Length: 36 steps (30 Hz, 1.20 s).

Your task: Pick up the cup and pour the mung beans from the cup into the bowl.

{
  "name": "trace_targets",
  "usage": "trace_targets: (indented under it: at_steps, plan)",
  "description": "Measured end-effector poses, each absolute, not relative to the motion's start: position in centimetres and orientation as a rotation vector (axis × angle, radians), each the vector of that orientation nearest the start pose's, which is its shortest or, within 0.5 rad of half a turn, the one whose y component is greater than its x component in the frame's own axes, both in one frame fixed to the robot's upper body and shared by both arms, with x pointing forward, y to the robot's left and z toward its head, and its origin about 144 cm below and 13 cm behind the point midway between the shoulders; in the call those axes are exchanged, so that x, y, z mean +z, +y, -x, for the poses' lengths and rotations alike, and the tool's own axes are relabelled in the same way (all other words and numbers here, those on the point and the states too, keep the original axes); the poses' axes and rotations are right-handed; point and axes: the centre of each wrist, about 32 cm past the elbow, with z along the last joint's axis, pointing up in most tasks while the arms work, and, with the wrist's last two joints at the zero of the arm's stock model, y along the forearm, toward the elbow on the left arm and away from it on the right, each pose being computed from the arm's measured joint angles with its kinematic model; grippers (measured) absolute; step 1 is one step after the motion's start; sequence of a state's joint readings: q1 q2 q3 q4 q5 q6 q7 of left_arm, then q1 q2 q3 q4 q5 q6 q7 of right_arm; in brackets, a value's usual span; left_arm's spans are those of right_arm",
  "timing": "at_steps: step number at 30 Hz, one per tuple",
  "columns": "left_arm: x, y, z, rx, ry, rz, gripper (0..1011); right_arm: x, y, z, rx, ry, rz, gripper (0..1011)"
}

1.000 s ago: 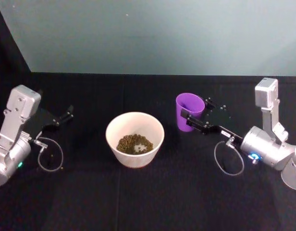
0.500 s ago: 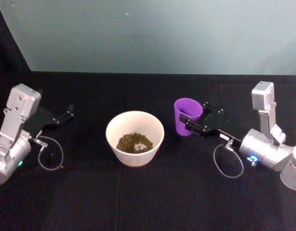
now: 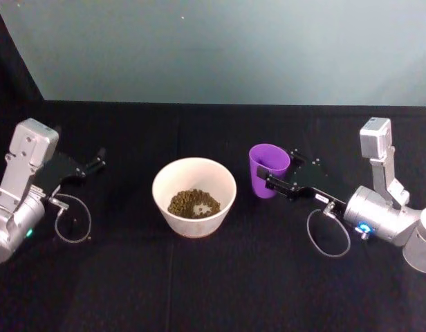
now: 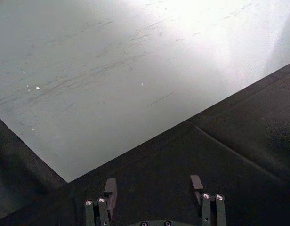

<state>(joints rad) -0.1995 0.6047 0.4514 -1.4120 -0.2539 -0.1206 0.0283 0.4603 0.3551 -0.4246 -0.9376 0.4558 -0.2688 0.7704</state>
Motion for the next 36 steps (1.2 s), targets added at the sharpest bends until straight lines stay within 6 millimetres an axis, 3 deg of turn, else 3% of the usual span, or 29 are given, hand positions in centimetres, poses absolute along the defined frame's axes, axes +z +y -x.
trace_targets:
  at_steps: [27, 36]
  plan:
    - [113.98, 30.97, -48.86, 1.248, -0.285, -0.304, 1012, 110.73, -29.61, -56.41, -0.669, -0.007, 0.048, 720]
    - [113.98, 30.97, -48.86, 1.248, -0.285, -0.304, 1011, 110.73, -29.60, -56.40, -0.670, -0.007, 0.048, 942]
